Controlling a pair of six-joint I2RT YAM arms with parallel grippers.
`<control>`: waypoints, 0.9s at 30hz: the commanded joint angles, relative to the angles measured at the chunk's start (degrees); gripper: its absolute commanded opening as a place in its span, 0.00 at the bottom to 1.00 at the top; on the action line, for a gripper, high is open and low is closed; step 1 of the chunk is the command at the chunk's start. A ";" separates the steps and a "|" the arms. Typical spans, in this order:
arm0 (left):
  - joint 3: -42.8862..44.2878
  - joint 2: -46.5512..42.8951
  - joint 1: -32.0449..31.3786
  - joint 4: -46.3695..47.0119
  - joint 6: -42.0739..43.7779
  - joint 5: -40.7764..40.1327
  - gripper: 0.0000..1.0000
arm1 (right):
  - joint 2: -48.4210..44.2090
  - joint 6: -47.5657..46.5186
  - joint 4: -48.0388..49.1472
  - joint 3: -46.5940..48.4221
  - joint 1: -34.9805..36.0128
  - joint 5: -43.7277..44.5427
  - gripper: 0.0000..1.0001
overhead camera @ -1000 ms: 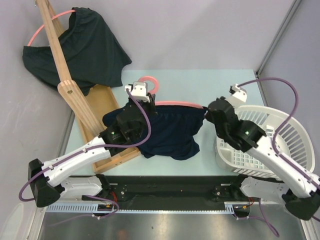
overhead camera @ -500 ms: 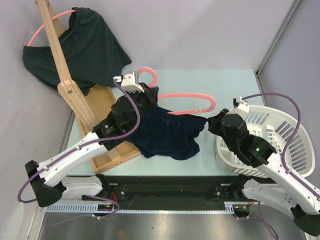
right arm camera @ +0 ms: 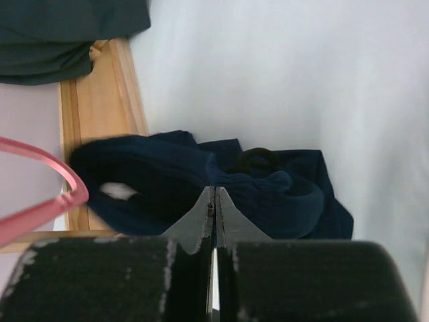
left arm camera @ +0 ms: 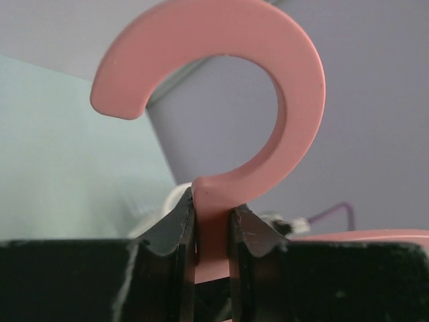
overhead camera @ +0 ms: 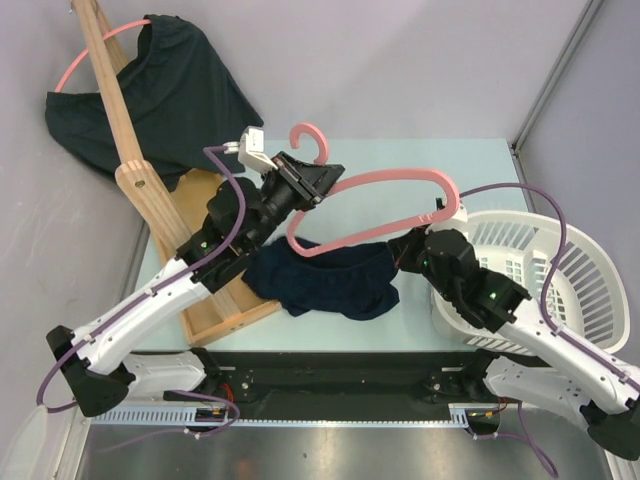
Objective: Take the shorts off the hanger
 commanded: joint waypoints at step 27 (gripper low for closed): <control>7.29 -12.31 1.42 -8.97 4.27 16.44 0.00 | 5.03 -5.25 10.56 5.17 -8.68 -10.29 0.00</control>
